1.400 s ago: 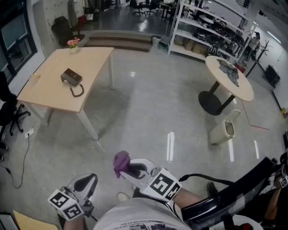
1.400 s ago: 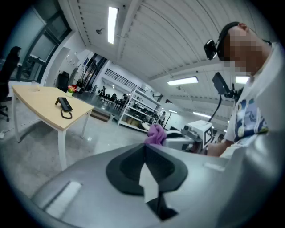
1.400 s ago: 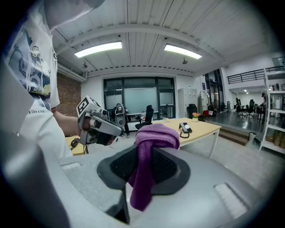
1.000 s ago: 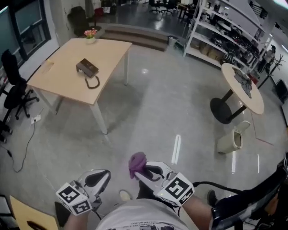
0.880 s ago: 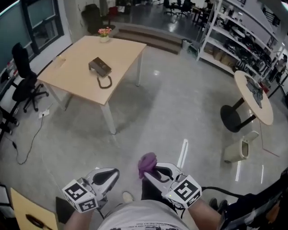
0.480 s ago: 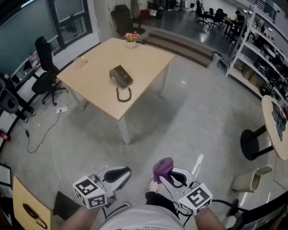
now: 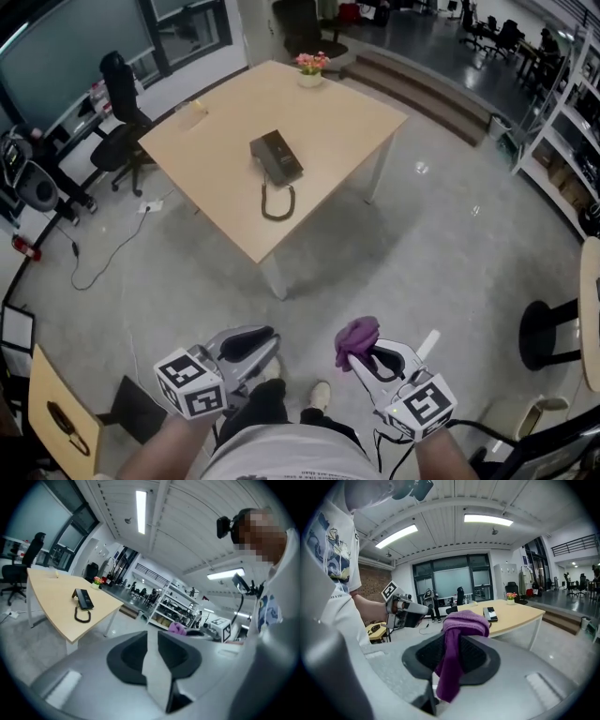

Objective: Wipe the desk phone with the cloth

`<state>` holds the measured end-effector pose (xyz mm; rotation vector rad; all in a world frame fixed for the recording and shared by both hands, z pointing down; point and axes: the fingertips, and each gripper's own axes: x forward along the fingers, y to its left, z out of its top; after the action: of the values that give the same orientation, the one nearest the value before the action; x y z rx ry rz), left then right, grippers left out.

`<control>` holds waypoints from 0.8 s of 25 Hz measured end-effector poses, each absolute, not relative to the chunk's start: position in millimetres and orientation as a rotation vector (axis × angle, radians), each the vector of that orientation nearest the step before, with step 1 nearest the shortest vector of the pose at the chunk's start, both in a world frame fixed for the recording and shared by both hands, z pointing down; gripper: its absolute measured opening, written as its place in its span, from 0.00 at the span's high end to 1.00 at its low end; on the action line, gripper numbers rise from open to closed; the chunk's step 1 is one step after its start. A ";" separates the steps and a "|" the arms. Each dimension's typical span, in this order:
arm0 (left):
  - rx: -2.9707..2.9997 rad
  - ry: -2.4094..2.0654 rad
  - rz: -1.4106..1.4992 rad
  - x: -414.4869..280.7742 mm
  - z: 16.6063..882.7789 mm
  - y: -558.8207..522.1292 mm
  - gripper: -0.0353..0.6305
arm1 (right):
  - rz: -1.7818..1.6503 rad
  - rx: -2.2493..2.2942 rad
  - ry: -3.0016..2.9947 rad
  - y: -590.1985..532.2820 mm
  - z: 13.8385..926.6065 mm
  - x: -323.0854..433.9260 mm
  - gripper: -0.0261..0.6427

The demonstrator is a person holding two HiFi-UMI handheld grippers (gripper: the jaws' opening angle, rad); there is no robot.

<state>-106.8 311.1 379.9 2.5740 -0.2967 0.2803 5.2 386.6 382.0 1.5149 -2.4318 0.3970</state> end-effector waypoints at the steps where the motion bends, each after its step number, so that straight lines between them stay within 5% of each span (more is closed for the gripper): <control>1: 2.558 -0.318 0.268 -106.4 381.3 299.6 0.83 | 0.399 1.505 -2.437 375.3 382.8 7.0 0.82; 12: 2.469 -0.349 0.201 -89.0 414.1 125.8 0.78 | 0.381 1.461 -2.383 217.8 383.0 24.7 0.82; 20: 2.300 -0.340 0.184 -72.2 447.6 23.7 0.62 | 0.312 1.427 -2.357 126.7 374.3 19.5 0.82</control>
<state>-72.2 23.7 447.6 2.3001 -0.3399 0.1838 19.5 126.7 374.3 1.4275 -2.3573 0.3117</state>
